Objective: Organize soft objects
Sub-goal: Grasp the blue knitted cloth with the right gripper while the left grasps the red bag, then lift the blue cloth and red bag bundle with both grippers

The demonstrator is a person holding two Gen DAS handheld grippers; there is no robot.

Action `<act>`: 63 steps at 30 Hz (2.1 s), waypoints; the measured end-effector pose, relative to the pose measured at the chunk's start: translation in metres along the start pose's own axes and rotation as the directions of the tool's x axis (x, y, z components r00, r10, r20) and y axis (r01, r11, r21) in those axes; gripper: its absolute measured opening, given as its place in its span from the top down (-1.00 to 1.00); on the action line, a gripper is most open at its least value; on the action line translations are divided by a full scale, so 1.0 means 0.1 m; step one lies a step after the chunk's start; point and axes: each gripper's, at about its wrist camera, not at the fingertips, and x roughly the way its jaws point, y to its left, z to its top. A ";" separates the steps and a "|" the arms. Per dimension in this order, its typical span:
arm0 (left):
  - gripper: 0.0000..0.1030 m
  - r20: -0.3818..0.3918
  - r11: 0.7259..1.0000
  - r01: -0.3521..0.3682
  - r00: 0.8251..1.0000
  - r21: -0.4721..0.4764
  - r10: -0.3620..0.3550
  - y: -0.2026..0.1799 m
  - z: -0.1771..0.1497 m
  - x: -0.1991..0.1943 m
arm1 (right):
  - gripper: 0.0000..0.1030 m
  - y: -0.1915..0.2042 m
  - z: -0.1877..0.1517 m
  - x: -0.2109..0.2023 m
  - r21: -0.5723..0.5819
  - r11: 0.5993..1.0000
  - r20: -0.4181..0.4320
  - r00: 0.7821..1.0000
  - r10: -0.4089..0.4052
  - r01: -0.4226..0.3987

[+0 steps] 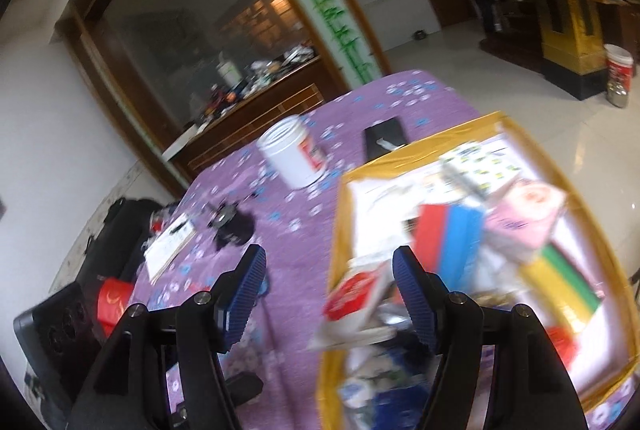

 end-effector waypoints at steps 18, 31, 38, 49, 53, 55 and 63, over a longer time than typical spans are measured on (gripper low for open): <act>-0.35 0.084 0.942 -0.237 0.961 -0.238 0.263 1.49 -0.53 -0.67 | -0.34 1.07 -0.39 1.33 -0.146 0.989 -0.275 0.961 -0.015 -0.027; -0.35 0.049 0.950 -0.229 0.968 -0.211 0.245 1.44 -0.51 -0.62 | 0.53 0.98 -0.43 1.66 -0.143 0.990 -0.223 0.975 -0.024 -0.008; -0.56 -0.044 0.956 -0.289 0.957 -0.054 0.287 1.32 -0.18 -0.43 | 0.53 0.82 -0.28 1.46 -0.084 0.996 -0.141 0.990 0.010 -0.022; 0.19 -0.148 0.926 -0.378 0.915 0.018 0.377 1.55 -0.12 0.31 | 0.53 0.80 -0.25 1.39 -0.089 0.996 -0.105 0.994 0.018 -0.027; 0.33 -0.128 0.920 -0.391 0.911 0.036 0.393 1.48 -0.13 0.29 | 0.53 0.84 -0.26 1.38 -0.106 0.994 -0.100 0.995 0.020 -0.031; 0.33 -0.111 0.921 -0.389 0.914 0.025 0.389 1.44 -0.09 0.21 | 0.53 0.85 -0.27 1.37 -0.116 0.993 -0.094 0.995 0.019 -0.029; 0.33 0.014 0.891 -0.431 0.899 -0.145 0.437 1.32 0.04 -0.10 | 0.53 0.96 -0.31 1.34 -0.174 0.985 -0.078 0.997 0.012 -0.025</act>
